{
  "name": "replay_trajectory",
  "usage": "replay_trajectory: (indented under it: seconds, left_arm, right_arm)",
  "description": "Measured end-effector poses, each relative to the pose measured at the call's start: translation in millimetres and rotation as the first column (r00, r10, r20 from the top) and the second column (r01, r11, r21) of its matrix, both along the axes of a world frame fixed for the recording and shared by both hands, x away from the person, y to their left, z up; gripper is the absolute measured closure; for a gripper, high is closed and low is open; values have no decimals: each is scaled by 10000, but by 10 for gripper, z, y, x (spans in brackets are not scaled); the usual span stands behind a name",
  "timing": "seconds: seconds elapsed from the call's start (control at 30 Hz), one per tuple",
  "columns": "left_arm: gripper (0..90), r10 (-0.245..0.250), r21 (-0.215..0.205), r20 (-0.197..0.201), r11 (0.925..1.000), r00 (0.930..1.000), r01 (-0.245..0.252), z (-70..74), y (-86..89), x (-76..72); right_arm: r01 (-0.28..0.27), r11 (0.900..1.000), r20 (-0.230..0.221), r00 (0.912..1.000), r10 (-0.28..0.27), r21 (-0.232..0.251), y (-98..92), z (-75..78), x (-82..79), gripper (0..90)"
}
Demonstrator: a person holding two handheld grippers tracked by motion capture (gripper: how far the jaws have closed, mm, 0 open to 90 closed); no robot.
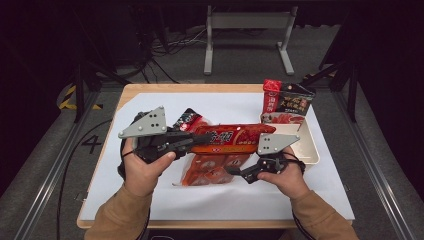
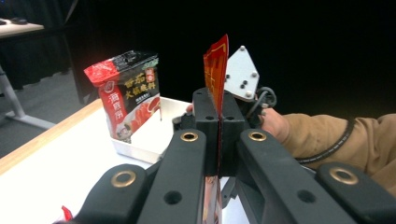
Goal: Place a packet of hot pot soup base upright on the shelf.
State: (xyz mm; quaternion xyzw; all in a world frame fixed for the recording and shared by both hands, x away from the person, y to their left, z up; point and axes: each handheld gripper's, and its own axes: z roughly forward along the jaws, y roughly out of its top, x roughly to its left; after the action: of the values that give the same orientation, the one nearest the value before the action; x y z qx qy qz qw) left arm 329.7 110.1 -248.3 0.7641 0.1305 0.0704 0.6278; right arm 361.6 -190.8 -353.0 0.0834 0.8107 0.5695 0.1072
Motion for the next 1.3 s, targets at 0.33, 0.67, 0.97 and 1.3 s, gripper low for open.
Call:
replay_trajectory:
  seconds: [0.33, 0.67, 0.97, 1.3]
  left_arm:
    - [900, 16, -109, -124, 9999, 9999, -18, -44, 5, 29]
    - [900, 86, -103, -181, 9999, 9998, -88, -59, 20, 43]
    - [893, 128, 108, -285, 9999, 9995, -125, -72, 49, 80]
    - [439, 1058, 206, -330, 9942, 9938, -1051, -118, 135, 104]
  right_arm:
    - [-585, 9959, 126, 9981, 595, -684, 16, 51, -75, 686]
    - [-541, 9948, -154, 9985, 530, -865, 5, 80, -105, 699]
    - [-408, 9921, -85, 9992, 400, -1183, -34, 157, -137, 703]
    - [-58, 9894, -249, 9997, 22, -1448, -141, 278, -128, 704]
